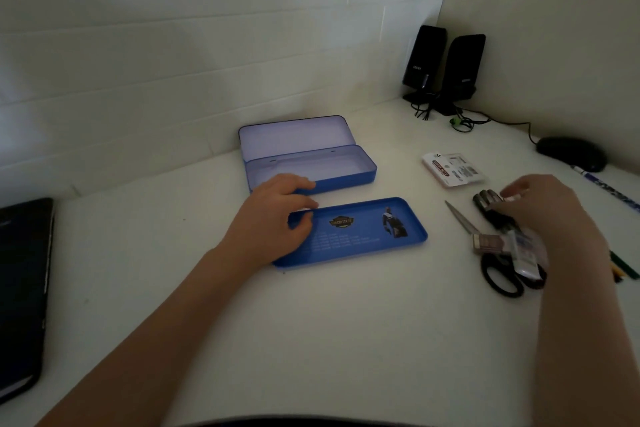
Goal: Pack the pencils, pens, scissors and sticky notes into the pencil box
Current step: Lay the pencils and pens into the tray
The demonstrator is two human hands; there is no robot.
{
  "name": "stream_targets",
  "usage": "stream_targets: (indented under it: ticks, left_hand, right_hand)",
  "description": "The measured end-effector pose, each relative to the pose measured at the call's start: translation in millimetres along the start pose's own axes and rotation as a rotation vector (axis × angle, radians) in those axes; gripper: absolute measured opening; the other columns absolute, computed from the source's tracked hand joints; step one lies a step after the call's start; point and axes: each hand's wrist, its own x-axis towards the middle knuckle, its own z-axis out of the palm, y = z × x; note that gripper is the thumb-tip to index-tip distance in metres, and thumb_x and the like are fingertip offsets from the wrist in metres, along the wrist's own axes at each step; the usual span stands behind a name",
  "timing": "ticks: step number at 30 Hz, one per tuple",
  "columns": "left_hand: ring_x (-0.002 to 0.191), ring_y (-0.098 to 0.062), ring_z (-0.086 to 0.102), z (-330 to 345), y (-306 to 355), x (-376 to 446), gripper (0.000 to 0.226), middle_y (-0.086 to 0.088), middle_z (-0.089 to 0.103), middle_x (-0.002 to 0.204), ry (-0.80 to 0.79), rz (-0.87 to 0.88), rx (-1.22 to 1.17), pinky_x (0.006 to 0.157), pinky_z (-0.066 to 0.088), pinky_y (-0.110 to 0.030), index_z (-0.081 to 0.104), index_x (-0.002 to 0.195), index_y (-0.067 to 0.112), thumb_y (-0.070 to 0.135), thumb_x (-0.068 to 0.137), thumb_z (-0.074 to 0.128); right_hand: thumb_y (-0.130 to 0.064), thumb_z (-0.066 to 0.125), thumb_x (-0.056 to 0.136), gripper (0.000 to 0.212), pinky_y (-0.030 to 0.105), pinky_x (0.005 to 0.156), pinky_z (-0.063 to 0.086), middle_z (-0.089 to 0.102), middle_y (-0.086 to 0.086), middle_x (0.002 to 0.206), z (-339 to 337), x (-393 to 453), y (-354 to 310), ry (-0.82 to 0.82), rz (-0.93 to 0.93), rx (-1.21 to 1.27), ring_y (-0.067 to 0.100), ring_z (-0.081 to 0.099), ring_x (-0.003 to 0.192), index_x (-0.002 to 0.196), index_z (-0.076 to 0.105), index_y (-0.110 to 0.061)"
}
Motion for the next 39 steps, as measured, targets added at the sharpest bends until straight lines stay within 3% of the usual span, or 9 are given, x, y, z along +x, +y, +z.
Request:
stream_targets:
  ticks: [4,6,9,12,17,23,27,31,39]
  left_hand:
    - [0.111,-0.022,0.056,0.8,-4.9,-0.6,0.025,-0.006,0.064,0.118,0.01,-0.047,0.03,0.096,0.043,-0.036,0.074,0.092,0.011,0.02,0.08,0.054]
    - [0.111,-0.023,0.055,3.3,-7.0,0.2,0.019,-0.007,0.063,0.118,0.018,-0.064,0.023,0.097,0.041,-0.035,0.074,0.091,0.011,0.009,0.079,0.06]
    - [0.108,-0.027,0.056,6.7,-10.9,2.4,0.025,-0.009,0.065,0.114,0.028,-0.074,0.012,0.095,0.037,-0.03,0.075,0.089,0.01,-0.005,0.075,0.06]
    - [0.108,-0.027,0.055,8.8,-11.7,3.6,0.031,-0.008,0.065,0.114,0.024,-0.088,-0.013,0.095,0.034,-0.03,0.075,0.093,0.012,-0.002,0.076,0.052]
    - [0.112,-0.028,0.054,10.5,-14.0,3.1,0.038,-0.007,0.065,0.116,0.0,-0.097,-0.028,0.099,0.035,-0.035,0.074,0.098,0.016,0.004,0.076,0.045]
    - [0.11,-0.026,0.054,12.8,-8.1,4.6,0.039,-0.005,0.067,0.114,-0.014,-0.053,-0.054,0.096,0.033,-0.031,0.074,0.097,0.022,0.006,0.075,0.046]
    - [0.111,-0.024,0.053,14.3,-7.7,3.7,0.036,-0.005,0.065,0.115,-0.023,-0.035,-0.075,0.096,0.03,-0.028,0.074,0.099,0.022,0.002,0.079,0.051]
    - [0.106,-0.021,0.055,13.9,-4.4,2.7,0.031,-0.005,0.066,0.11,0.02,-0.047,-0.11,0.092,0.03,-0.024,0.074,0.096,0.018,-0.004,0.081,0.058]
    - [0.101,-0.007,0.047,15.2,-1.1,1.0,0.028,-0.001,0.064,0.109,0.022,-0.116,-0.172,0.085,0.031,-0.006,0.073,0.098,0.016,-0.001,0.086,0.055]
  right_hand:
    - [-0.01,0.067,0.081,0.022,0.034,0.079,0.04,0.062,0.02,0.112,-3.3,-4.7,-0.9,-0.038,-0.017,0.026,0.031,0.052,0.092,0.102,0.069,-0.005]
    - [-0.01,0.068,0.081,0.024,0.034,0.082,0.039,0.061,0.02,0.119,-4.1,-7.8,-6.3,-0.056,-0.035,0.037,0.033,0.053,0.102,0.104,0.069,-0.004]
    - [-0.016,0.07,0.08,0.023,0.036,0.082,0.04,0.062,0.02,0.112,-3.5,-12.4,-11.7,-0.097,-0.061,0.051,0.025,0.048,0.089,0.099,0.069,-0.003]
    - [-0.022,0.072,0.079,0.02,0.037,0.079,0.043,0.06,0.016,0.088,-1.9,-15.5,-15.1,-0.138,-0.1,0.038,0.022,0.047,0.08,0.089,0.07,-0.005]
    - [-0.031,0.075,0.075,0.028,0.028,0.069,0.039,0.061,0.007,0.101,10.5,-10.7,-21.1,-0.19,-0.196,0.064,0.02,0.055,0.087,0.098,0.064,-0.021]
    - [-0.029,0.07,0.079,0.035,0.032,0.076,0.045,0.061,0.007,0.107,19.9,-4.6,-19.7,-0.135,-0.248,0.188,0.021,0.057,0.092,0.112,0.057,-0.026]
    - [-0.022,0.052,0.09,0.029,0.047,0.098,0.033,0.055,0.011,0.124,12.9,2.3,-9.3,0.252,-0.061,0.033,0.031,0.047,0.115,0.119,0.055,-0.024]
    - [-0.008,0.047,0.087,0.04,0.057,0.107,0.017,0.052,0.016,0.126,12.4,10.5,6.9,0.177,0.202,-0.004,0.035,0.041,0.122,0.123,0.055,-0.023]
    - [-0.003,0.056,0.08,0.042,0.041,0.094,0.044,0.061,0.012,0.12,24.0,10.3,6.9,0.159,-0.03,0.246,0.031,0.056,0.108,0.117,0.06,-0.024]
